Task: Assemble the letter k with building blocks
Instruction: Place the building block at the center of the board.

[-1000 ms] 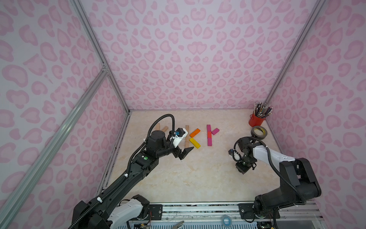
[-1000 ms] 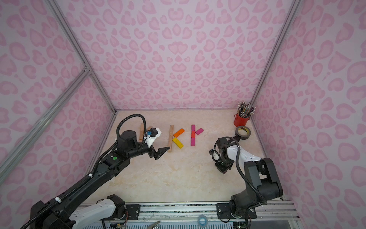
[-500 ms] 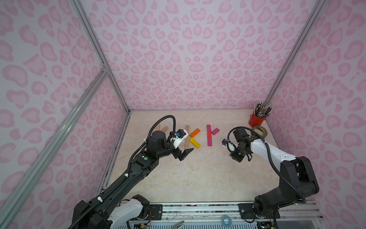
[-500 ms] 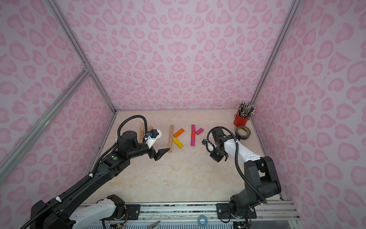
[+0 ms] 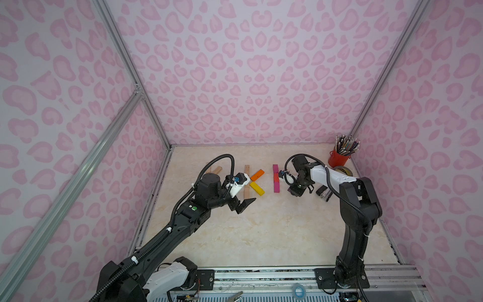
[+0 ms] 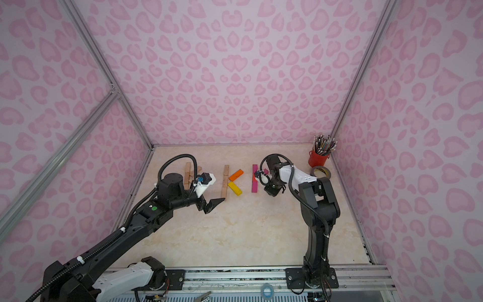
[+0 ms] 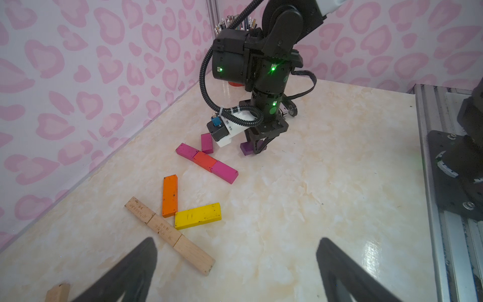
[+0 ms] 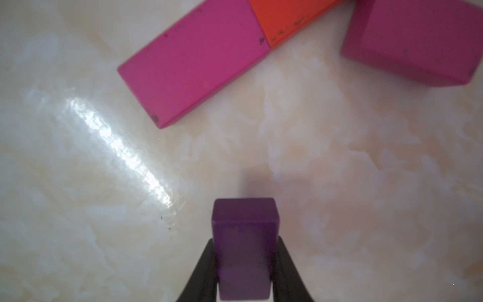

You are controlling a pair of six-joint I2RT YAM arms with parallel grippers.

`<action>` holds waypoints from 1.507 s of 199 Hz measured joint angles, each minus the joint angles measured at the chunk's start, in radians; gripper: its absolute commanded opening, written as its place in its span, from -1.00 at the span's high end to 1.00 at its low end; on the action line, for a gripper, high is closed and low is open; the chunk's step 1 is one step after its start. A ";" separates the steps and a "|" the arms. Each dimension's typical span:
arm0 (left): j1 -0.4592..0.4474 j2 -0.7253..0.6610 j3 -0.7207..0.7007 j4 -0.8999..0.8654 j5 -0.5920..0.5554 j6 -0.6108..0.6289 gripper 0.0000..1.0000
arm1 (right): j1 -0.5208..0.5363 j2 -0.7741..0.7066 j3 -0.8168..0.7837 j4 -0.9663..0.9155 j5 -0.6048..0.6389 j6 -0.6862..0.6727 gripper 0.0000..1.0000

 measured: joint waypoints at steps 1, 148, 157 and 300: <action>0.000 0.000 0.000 0.000 0.000 0.000 -0.94 | 0.000 0.001 0.001 0.000 0.000 0.000 0.58; 0.004 0.031 0.004 0.000 0.009 0.004 -0.94 | -0.042 0.010 0.048 0.006 -0.074 0.091 0.19; 0.004 0.031 0.004 0.000 0.011 0.004 -0.94 | -0.045 0.002 0.030 0.013 -0.075 0.099 0.19; 0.005 0.040 0.008 -0.002 0.014 0.004 -0.93 | -0.053 0.012 -0.022 0.093 -0.082 0.124 0.40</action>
